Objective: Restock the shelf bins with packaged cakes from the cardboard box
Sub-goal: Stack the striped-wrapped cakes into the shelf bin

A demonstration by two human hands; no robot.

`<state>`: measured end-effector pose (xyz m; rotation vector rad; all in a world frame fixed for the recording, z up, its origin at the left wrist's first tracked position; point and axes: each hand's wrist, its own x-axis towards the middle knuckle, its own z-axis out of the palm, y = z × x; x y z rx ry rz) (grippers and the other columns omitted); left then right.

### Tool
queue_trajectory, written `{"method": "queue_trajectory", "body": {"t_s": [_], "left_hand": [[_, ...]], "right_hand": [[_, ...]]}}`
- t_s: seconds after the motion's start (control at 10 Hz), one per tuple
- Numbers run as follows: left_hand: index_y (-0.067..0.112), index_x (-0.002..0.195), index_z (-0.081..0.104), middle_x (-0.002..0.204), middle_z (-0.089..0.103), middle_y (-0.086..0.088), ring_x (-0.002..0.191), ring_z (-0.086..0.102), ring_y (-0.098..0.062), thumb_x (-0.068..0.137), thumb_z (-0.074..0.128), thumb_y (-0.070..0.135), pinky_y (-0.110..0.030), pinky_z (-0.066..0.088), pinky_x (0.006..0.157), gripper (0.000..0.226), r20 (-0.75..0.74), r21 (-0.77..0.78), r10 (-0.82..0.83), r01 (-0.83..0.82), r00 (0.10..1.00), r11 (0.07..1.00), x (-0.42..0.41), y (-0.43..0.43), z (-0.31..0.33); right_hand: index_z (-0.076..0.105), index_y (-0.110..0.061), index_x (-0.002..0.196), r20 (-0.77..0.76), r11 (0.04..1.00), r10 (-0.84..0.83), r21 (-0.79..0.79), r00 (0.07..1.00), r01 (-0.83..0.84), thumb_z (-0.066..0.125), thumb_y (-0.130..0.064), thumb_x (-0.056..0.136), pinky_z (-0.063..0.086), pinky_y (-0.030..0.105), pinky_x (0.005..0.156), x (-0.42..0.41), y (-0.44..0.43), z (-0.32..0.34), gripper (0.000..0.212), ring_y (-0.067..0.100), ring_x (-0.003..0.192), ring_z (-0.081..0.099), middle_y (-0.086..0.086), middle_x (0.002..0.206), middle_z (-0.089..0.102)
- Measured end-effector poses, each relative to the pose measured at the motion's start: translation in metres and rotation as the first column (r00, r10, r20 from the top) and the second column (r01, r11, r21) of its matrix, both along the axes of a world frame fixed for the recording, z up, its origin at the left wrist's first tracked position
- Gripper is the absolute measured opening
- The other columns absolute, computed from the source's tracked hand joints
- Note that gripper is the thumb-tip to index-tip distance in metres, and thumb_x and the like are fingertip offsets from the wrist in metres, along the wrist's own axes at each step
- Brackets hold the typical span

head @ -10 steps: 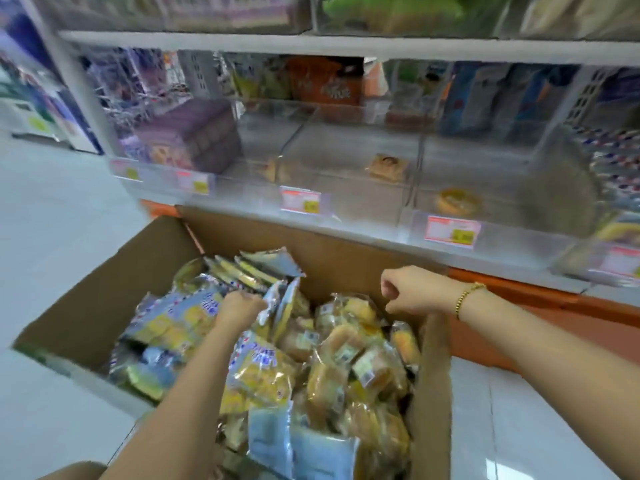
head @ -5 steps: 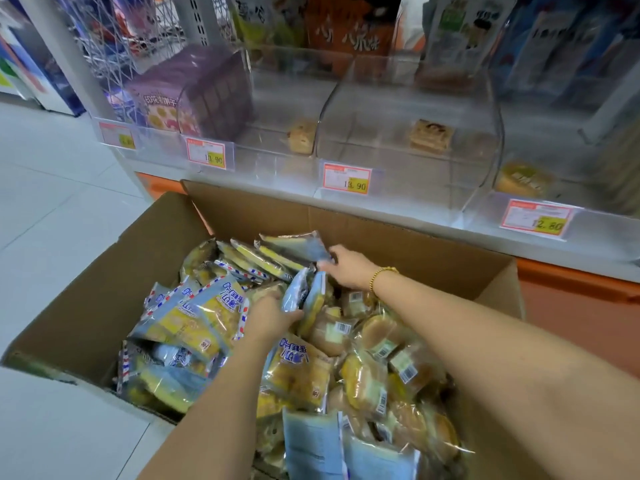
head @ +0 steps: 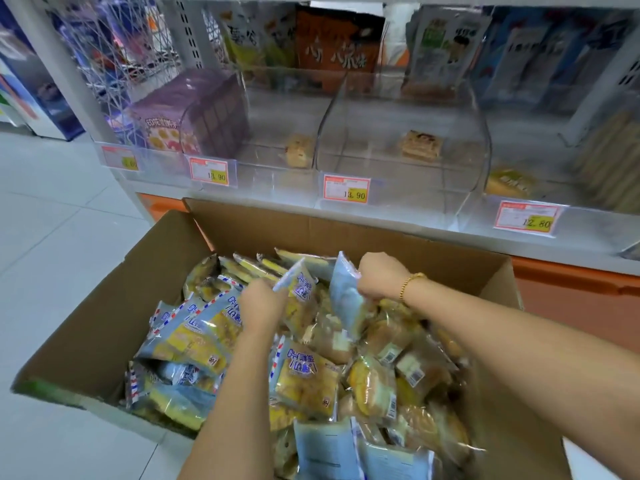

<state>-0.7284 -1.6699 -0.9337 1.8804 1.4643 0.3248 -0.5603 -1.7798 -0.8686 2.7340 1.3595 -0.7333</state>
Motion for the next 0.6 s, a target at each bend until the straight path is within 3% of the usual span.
{"method": "queue_trajectory", "body": {"t_s": [0.1,0.2,0.3,0.4,0.5,0.6], "left_hand": [[0.013,0.06,0.041,0.062,0.047,-0.007,0.06,0.057,-0.024,0.091,0.049,0.008,-0.024,0.044,0.051,0.032,0.227,-0.148,0.067,-0.033,0.972,0.988,-0.008,0.009,0.023],[0.014,0.072,0.048,0.079,0.056,-0.008,0.069,0.06,-0.022,0.099,0.043,0.007,-0.032,0.055,0.064,0.028,0.394,-0.374,0.235,-0.078,0.888,0.924,-0.008,0.002,0.042],[0.008,0.077,0.046,0.091,0.059,-0.015,0.076,0.065,-0.025,0.097,0.04,0.0,-0.035,0.057,0.072,0.022,0.472,-0.499,0.306,-0.036,0.827,0.866,-0.006,-0.021,0.051],[-0.001,0.109,0.048,0.121,0.054,-0.02,0.093,0.068,-0.03,0.096,0.036,-0.007,-0.037,0.057,0.083,0.019,0.585,-0.584,0.272,0.164,0.764,0.795,-0.005,-0.036,0.05],[-0.002,0.147,0.022,0.137,0.047,-0.025,0.109,0.063,-0.03,0.098,0.034,-0.008,-0.036,0.05,0.094,0.051,0.629,-0.611,0.214,0.306,0.748,0.73,-0.005,-0.05,0.051],[0.004,0.123,0.042,0.106,0.066,-0.014,0.104,0.064,-0.027,0.096,0.034,-0.013,-0.036,0.05,0.094,0.032,0.682,-0.624,0.229,0.39,0.694,0.677,-0.001,-0.059,0.053]], "right_hand": [[0.06,-0.009,0.073,0.242,0.97,0.245,-0.054,0.939,-0.239,0.053,-0.007,0.081,0.047,0.03,0.06,0.015,-0.037,0.027,0.011,0.024,0.072,0.059,0.003,0.07,0.057],[0.066,-0.01,0.093,0.219,0.923,0.385,-0.101,0.896,-0.372,0.051,-0.01,0.086,0.052,0.03,0.071,0.016,-0.073,0.014,0.017,0.024,0.084,0.063,0.005,0.089,0.065],[0.06,-0.006,0.111,-0.018,0.866,0.453,-0.228,0.891,-0.445,0.051,-0.016,0.093,0.042,0.027,0.073,-0.002,-0.106,-0.016,0.022,0.026,0.092,0.058,0.008,0.1,0.062],[0.064,-0.008,0.11,-0.199,0.877,0.327,-0.299,0.924,-0.375,0.058,-0.036,0.093,0.043,0.029,0.077,-0.011,-0.118,-0.044,0.034,0.027,0.102,0.06,0.012,0.112,0.065],[0.057,-0.008,0.114,-0.704,0.969,-0.209,-0.053,0.679,0.243,0.045,-0.058,0.093,0.05,0.028,0.077,-0.006,-0.113,-0.038,0.056,0.022,0.096,0.063,0.013,0.113,0.064],[0.058,-0.002,0.117,-0.979,0.667,-0.195,-0.082,0.067,0.741,0.059,-0.044,0.09,0.059,0.03,0.071,0.005,-0.103,-0.023,0.05,0.025,0.089,0.07,0.02,0.103,0.07]]}}
